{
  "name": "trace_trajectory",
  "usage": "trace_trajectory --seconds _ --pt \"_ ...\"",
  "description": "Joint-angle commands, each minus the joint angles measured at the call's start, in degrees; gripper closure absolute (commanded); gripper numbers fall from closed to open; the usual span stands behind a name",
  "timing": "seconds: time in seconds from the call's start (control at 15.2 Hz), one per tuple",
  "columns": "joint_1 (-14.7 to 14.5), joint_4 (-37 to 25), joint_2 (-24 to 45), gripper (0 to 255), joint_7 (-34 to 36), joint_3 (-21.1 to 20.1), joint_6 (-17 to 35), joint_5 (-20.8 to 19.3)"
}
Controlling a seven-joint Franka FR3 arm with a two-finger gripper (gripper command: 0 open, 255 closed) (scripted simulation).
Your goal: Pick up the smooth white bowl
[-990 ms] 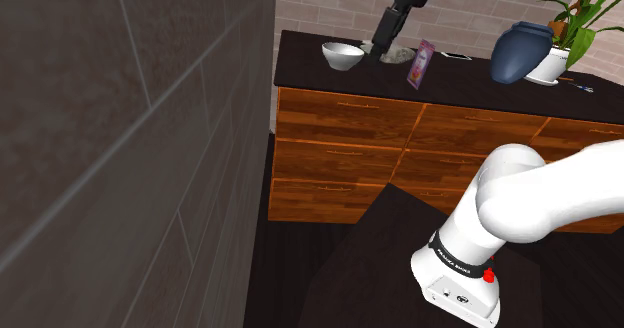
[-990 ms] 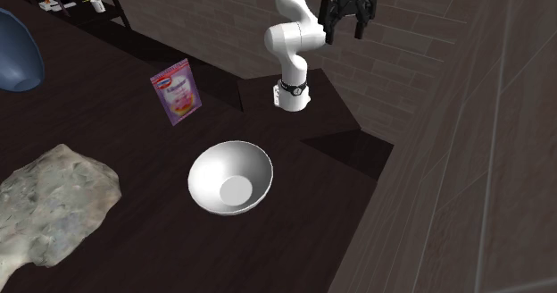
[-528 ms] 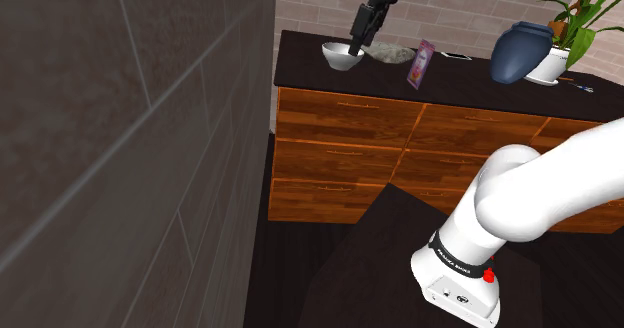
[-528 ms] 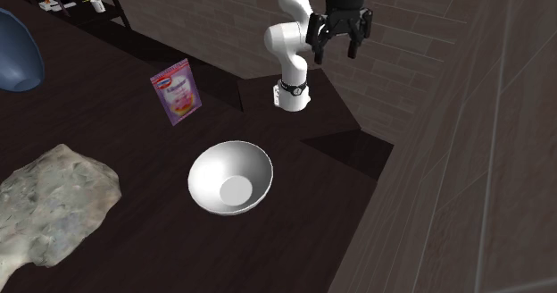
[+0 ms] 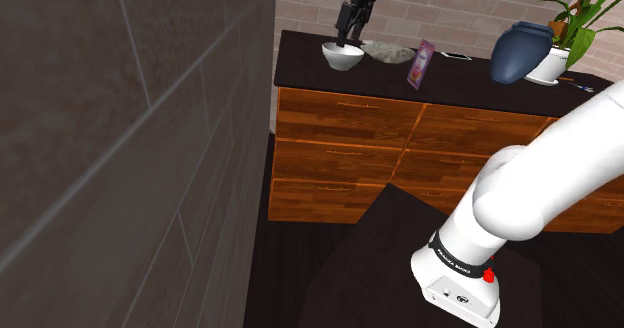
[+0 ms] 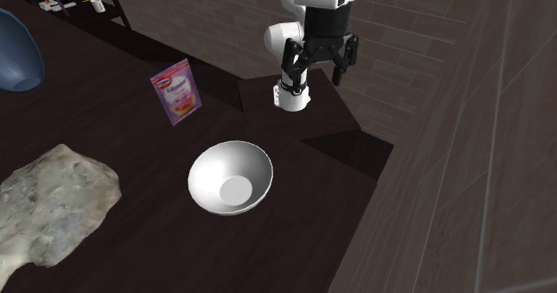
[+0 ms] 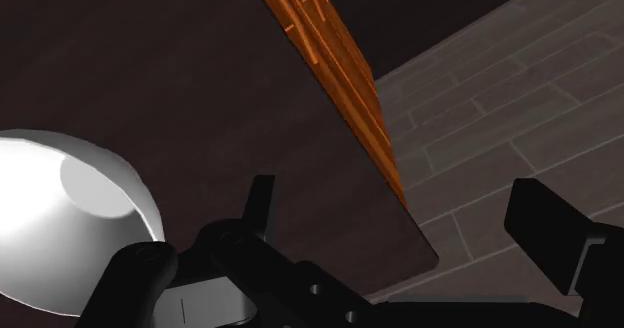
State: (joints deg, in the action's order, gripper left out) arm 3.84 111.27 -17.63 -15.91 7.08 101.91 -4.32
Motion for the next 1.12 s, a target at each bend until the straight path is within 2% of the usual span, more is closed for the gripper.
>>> trace_trajectory --seconds 0.0,0.4,0.79,1.06 --pt "0.52 -3.86 4.13 0 -0.8 1.05 -0.04 0.16" --pt "2.58 -17.18 17.2 0 -3.71 4.16 -1.31 1.79" --pt "5.67 -33.31 30.77 0 -6.41 6.33 -5.0 4.62" --pt "5.51 -29.11 29.98 0 -6.2 6.24 -1.58 4.4"
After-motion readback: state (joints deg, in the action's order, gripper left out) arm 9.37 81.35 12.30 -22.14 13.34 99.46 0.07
